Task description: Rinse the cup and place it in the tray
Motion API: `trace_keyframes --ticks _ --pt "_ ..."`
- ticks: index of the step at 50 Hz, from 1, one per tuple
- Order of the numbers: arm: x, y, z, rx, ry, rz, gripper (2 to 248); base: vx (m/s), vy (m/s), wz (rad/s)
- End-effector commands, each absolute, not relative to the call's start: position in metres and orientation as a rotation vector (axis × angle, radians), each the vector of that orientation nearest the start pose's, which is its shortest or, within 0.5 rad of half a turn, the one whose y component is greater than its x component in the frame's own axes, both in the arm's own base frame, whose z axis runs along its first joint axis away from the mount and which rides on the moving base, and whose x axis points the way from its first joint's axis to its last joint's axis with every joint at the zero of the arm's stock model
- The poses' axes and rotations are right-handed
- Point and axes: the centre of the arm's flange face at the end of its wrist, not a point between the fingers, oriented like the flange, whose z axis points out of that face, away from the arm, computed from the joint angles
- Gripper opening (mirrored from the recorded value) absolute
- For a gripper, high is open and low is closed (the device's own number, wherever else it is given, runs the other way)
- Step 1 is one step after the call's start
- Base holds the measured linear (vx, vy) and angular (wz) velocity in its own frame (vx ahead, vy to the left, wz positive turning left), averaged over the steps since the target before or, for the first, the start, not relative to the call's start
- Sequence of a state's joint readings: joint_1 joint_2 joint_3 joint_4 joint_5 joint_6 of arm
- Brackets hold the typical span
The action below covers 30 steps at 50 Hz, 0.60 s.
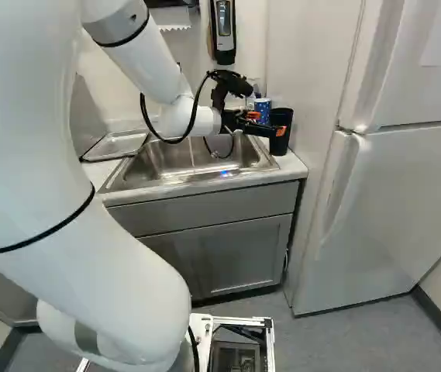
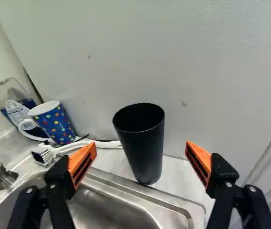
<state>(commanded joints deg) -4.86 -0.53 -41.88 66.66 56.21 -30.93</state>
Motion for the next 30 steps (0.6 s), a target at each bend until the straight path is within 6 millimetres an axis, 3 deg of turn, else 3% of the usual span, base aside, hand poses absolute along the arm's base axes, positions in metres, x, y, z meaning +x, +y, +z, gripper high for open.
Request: trace_keyframes --ticks 30 --pt "0.472 -0.114 0.485 1.664 -1.174 1.451 247 0.0 0.0 0.0"
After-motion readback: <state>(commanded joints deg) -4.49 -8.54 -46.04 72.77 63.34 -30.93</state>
